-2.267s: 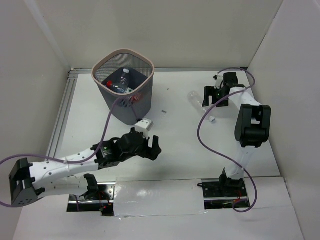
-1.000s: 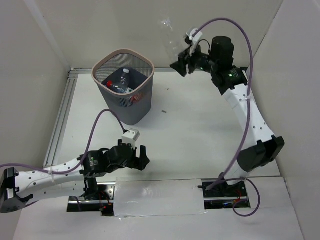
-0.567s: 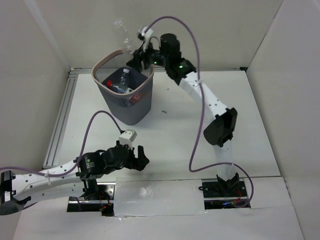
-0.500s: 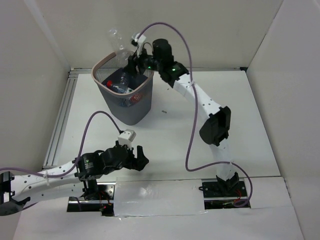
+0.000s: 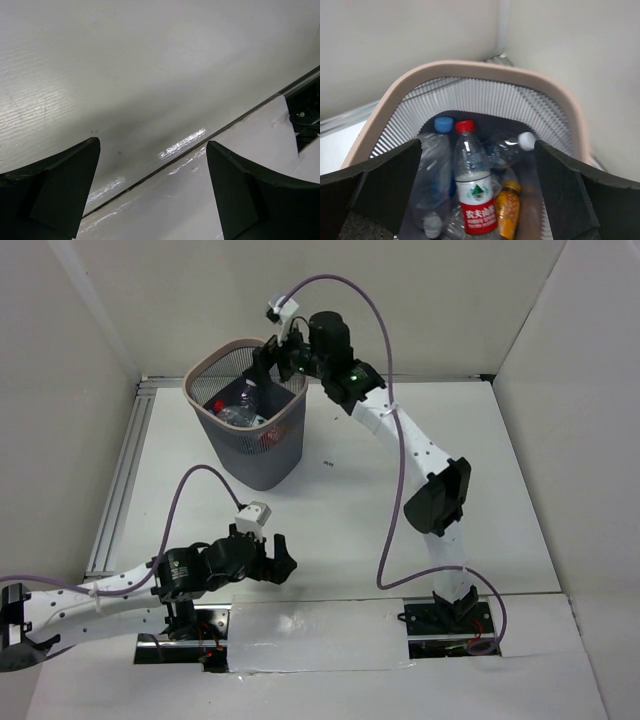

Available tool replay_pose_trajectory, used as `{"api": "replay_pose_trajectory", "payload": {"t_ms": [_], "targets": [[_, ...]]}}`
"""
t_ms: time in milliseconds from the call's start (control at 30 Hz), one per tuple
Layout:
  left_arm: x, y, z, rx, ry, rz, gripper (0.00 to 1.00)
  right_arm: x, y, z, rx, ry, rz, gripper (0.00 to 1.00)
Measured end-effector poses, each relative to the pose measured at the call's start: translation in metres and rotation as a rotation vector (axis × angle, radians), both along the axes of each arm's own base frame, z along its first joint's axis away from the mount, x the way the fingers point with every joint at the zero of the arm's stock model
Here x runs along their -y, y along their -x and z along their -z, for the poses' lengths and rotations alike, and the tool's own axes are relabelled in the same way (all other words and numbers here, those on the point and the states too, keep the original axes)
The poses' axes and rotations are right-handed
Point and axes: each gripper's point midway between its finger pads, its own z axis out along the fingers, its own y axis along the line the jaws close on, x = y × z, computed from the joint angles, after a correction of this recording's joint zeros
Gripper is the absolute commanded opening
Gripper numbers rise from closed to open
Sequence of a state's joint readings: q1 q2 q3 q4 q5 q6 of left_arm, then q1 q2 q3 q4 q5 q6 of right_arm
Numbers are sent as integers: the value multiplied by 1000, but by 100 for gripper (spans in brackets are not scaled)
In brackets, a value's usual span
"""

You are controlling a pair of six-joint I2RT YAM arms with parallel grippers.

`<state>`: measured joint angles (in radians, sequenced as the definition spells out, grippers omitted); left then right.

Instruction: Put the plastic bottles in the bin

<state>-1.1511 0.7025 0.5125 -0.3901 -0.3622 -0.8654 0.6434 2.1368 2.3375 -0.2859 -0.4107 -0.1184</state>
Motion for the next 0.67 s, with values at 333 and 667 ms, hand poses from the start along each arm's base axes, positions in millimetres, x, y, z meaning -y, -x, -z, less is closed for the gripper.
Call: {"api": "replay_pose_trajectory", "payload": {"t_ms": [333,667], "targets": [[16,-10,-25,64,-2,43,100,250,-31,-32,-55,61,636,100],[21,-26,-63,177,25,27,100,383,70,101,-319,291,1000,100]]}}
